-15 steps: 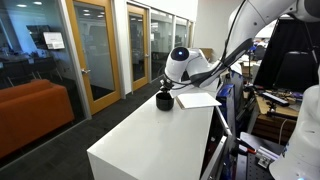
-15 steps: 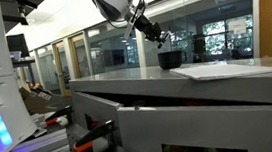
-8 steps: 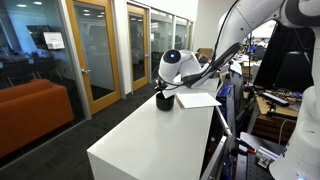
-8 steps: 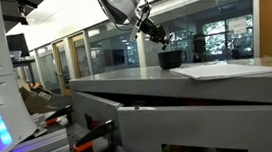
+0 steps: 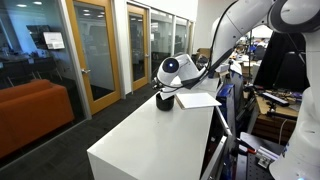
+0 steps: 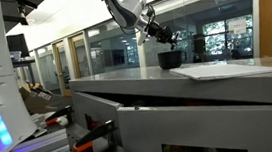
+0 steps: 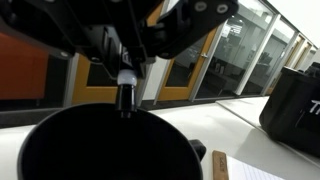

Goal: Put the marker in the cup

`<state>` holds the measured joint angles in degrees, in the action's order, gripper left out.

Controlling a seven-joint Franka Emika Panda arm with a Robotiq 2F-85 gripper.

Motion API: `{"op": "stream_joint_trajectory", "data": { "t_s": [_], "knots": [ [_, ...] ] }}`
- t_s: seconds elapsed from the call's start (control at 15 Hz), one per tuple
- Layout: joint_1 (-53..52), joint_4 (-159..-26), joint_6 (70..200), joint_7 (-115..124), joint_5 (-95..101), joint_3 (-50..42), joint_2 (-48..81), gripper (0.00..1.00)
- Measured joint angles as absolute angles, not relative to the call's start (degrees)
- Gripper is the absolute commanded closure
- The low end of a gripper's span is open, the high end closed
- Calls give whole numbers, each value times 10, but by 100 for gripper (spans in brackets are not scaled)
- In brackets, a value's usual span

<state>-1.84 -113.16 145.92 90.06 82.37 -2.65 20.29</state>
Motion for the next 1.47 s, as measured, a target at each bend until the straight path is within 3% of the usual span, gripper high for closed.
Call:
{"op": "stream_joint_trajectory", "data": {
  "t_s": [0.73,1.47],
  "knots": [
    [-35,-1141,1429,1029,927,-22,183,95],
    [-34,-1272,1408,1081,929,-10,103,95]
  ]
}}
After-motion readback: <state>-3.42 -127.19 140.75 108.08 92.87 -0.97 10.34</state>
